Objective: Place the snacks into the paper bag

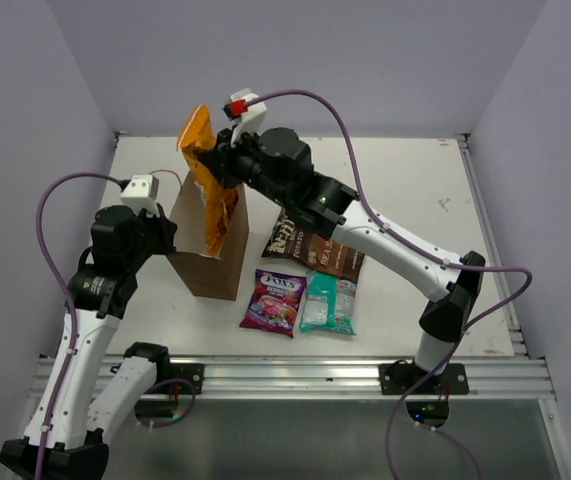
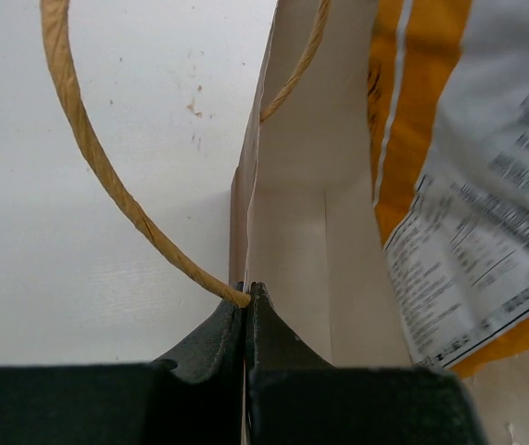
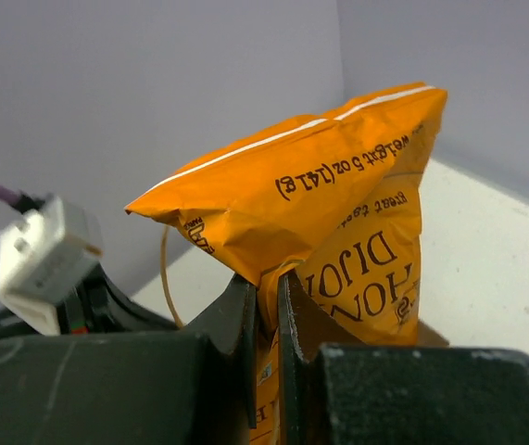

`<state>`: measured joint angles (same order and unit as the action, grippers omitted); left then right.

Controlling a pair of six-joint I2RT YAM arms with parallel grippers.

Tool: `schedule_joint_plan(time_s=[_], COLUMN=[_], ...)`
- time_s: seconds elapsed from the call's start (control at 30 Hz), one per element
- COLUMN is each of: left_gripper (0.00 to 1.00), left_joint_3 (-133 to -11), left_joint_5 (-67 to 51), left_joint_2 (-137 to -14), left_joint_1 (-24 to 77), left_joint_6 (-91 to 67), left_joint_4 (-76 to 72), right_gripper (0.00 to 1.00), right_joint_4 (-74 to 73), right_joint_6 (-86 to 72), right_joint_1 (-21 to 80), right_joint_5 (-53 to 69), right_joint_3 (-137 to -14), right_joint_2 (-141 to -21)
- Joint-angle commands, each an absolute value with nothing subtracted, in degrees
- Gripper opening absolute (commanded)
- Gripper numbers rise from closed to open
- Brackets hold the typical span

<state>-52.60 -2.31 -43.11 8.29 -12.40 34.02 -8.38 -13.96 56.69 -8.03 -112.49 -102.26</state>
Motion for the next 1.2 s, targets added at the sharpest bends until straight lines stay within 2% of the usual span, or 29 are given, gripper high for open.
schedule_joint_plan(time_s=[0.0,0.13,0.17,0.2,0.23,0.27,0.3,0.37,0.5,0.57,0.6,0.73,0.9,1.17], left_gripper=[0.0,0.0,0.0,0.0,0.0,0.0,0.0,0.0,0.0,0.0,0.0,0.0,0.0,0.0], left_joint_3=[-52.12,-52.03,-51.94,-51.86,-51.77,-51.68,-51.68,-51.77,-51.77,-51.77,-51.77,-51.68,-52.29,-52.91], left_joint_5=[-1.93,-2.28,-2.46,-2.55,-2.64,-2.81,-2.99,-3.08,-3.16,-3.16,-3.25,-3.43,-3.43,-2.64], left_joint_2=[-42.19,-42.01,-42.01,-42.01,-42.1,-42.1,-42.1,-42.45,-42.71,-42.71,-42.8,-42.89,-43.15,-42.63], left_joint_1=[8.09,8.09,8.09,8.09,8.09,8.09,8.17,8.44,8.96,9.05,9.05,9.23,9.41,9.49], left_joint_6=[-11.6,-11.6,-11.6,-11.51,-11.6,-11.6,-11.6,-11.6,-11.6,-11.6,-11.6,-11.51,-11.34,-11.16], left_joint_4=[33.75,33.66,33.66,33.66,33.58,33.57,33.49,33.49,33.57,33.57,33.57,33.4,33.66,34.45], right_gripper=[0.0,0.0,0.03,0.27,0.4,0.68,0.78,0.93,0.98,0.99,0.99,0.99,0.99,0.99], right_joint_4=[-6.59,-6.94,-7.12,-7.38,-7.56,-8.34,-8.96,-10.45,-14.58,-15.47,-15.03,-13.09,-14.42,-15.12], right_joint_6=[-12.57,-12.04,-12.22,-12.22,-12.13,-11.26,-10.64,-7.84,-4.4,-2.21,-1.15,2.55,-3.33,-5.44], right_joint_1=[59.23,61.34,61.61,62.05,62.22,62.49,62.84,63.28,63.9,63.9,63.9,63.11,62.67,58.02], right_joint_5=[-10.1,-13.0,-13.53,-13.88,-14.76,-15.37,-15.9,-17.92,-20.65,-23.01,-25.72,-32.34,-35.33,-33.41], right_joint_3=[-106.28,-97.06,-95.99,-95.19,-94.32,-94.48,-95.18,-99.48,-110.45,-111.01,-109.87,-92.96,-77.47,-74.79], right_joint_2=[-97.57,-93.09,-92.47,-90.98,-90.44,-89.92,-89.22,-88.6,-86.41,-84.91,-83.95,-79.46,-80.77,-93.32])
